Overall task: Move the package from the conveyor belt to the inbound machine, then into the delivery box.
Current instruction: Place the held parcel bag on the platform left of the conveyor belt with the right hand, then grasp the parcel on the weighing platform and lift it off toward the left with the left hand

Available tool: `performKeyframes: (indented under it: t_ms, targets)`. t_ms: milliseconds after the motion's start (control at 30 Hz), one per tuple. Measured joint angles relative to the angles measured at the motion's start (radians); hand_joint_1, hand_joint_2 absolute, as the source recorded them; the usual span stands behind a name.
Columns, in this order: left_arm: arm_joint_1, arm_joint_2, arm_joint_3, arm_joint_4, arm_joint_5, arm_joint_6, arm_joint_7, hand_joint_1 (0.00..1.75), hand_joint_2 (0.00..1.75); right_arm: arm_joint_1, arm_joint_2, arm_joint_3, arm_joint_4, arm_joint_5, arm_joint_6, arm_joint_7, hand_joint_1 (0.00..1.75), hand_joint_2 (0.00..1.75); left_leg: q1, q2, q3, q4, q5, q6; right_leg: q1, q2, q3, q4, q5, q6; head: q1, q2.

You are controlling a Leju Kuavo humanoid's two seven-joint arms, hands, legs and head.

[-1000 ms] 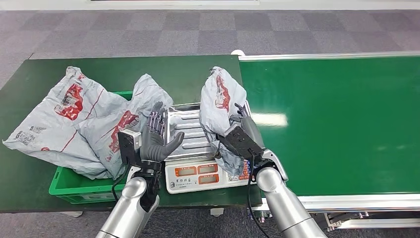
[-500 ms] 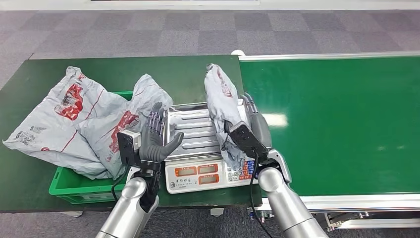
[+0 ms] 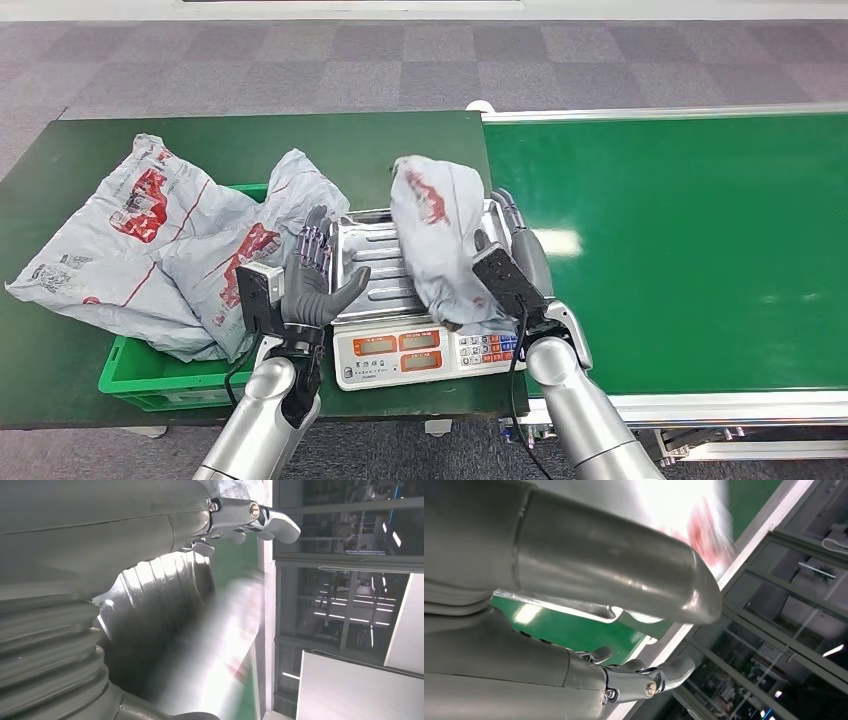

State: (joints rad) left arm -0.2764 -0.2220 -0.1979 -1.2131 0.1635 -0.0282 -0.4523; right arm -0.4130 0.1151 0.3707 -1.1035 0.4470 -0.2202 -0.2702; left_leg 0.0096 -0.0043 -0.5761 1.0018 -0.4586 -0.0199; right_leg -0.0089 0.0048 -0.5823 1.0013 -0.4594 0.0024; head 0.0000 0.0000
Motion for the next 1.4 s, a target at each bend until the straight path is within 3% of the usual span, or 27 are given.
performKeyframes:
  t_ms: [300,500,633,800,1100,1267,1400]
  targets:
    - [-0.004,0.000,0.000,0.006,0.002,0.000,-0.004,0.00,1.75,-0.002,-0.002,-0.001,0.001,-0.062,0.089,-0.054,0.00,0.00,0.000,0.000,0.000,0.000,0.000,0.000,0.000,0.000,0.000,0.000,0.000,0.000,0.000,0.000]
    - [-0.005,0.002,0.000,0.012,-0.009,0.009,-0.014,0.00,1.75,0.005,-0.002,-0.021,-0.012,-0.101,-0.007,-0.131,0.00,0.00,0.000,0.000,0.000,0.000,0.000,0.000,0.000,0.000,0.000,0.000,0.000,0.000,0.000,0.000]
    - [-0.012,0.010,-0.010,0.018,-0.099,0.053,-0.019,0.00,1.75,0.029,-0.002,-0.058,-0.029,-0.147,-0.078,-0.152,0.00,1.75,0.000,0.000,0.000,0.000,0.000,0.000,0.000,0.000,0.000,0.000,0.000,0.000,0.000,0.000]
    - [-0.046,0.026,-0.045,0.033,-0.261,0.087,-0.015,0.00,1.75,0.058,-0.002,-0.136,-0.034,-0.279,-0.090,-0.187,0.00,1.75,0.000,0.000,0.000,0.000,0.000,0.000,0.000,0.000,0.000,0.000,0.000,0.000,0.000,0.000]
    - [-0.171,0.035,-0.103,0.131,-0.496,0.121,0.006,0.00,1.75,0.091,-0.002,-0.241,-0.026,-0.406,0.012,-0.209,0.00,1.75,0.000,0.000,0.000,0.000,0.000,0.000,0.000,0.000,0.000,0.000,0.000,0.000,0.000,0.000]
    - [-0.299,0.037,-0.171,0.249,-0.698,0.032,-0.018,0.00,1.75,0.088,-0.001,-0.242,-0.026,-0.414,0.054,-0.211,0.00,1.75,0.000,0.000,0.000,0.000,0.001,0.000,0.000,0.000,0.000,0.000,0.001,0.000,0.000,0.000]
    - [-0.418,0.037,-0.262,0.383,-0.834,-0.087,-0.090,0.00,1.75,0.071,0.002,-0.234,-0.026,-0.418,0.080,-0.208,0.00,1.75,0.000,0.000,0.000,0.000,0.001,0.000,0.000,0.000,0.000,0.000,0.001,0.000,0.000,0.000]
